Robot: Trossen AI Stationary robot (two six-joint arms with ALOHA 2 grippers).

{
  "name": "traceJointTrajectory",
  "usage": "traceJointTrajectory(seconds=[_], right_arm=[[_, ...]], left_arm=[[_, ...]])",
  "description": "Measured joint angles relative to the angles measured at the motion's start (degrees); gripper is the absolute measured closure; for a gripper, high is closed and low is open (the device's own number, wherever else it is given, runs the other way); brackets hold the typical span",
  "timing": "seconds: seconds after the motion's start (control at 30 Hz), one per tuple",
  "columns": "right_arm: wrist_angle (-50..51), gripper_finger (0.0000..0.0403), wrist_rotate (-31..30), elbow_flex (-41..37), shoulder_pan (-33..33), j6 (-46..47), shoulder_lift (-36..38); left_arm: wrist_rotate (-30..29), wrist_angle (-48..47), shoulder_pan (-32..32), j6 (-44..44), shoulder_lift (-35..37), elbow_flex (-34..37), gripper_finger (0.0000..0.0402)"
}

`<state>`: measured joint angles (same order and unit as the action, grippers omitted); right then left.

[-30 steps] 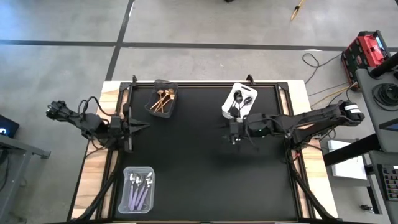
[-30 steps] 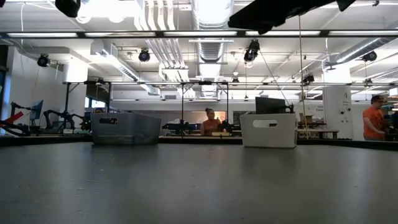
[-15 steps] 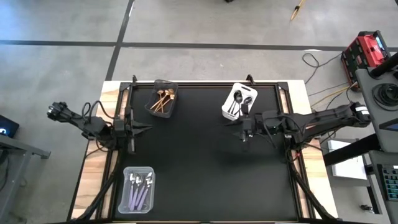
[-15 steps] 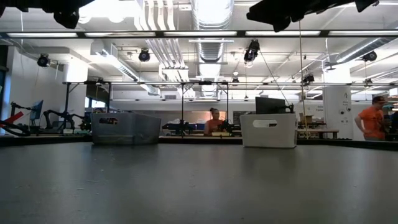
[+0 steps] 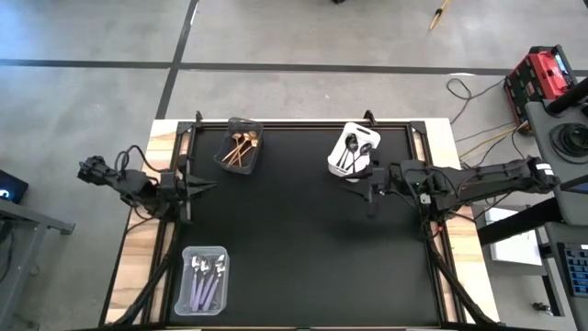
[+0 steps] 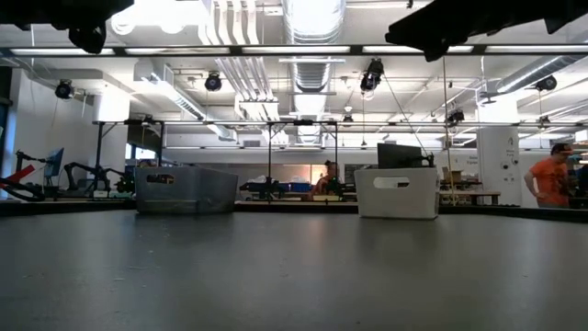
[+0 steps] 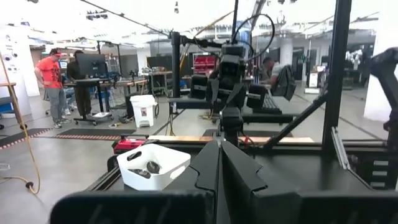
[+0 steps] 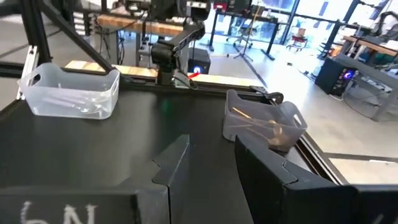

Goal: Sort silverware by color (type)
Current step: Return to Home Position

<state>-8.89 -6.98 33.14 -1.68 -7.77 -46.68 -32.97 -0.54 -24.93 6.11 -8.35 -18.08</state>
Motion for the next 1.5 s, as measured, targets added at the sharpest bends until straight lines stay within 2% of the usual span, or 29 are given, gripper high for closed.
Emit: traceJointTrajectory(seconds=[0.5, 0.77, 0.97, 1.5], right_arm=[[-2.13, 0.0282, 0.00, -8.01, 2.88, 2.23, 9.89], [-2.37, 0.0282, -0.02, -12.00, 4.16, 3.45, 14.75], [-3.49, 0.0282, -0.04, -16.39, 5.61, 5.70, 18.90], [-3.30, 0.0282, 0.00, -22.52, 8.09, 7.21, 28.30]], left_arm=[[-0.17, -0.25, 0.00, 0.43, 8.29, 5.21, 0.0401], [-1.37, 0.16, 0.47, 0.68, 8.36, 6.99, 0.0402], [-6.64, 2.67, 2.06, 1.22, 8.36, 8.82, 0.0401], [-6.55, 4.01, 8.75, 1.51, 8.36, 10.85, 0.0401]])
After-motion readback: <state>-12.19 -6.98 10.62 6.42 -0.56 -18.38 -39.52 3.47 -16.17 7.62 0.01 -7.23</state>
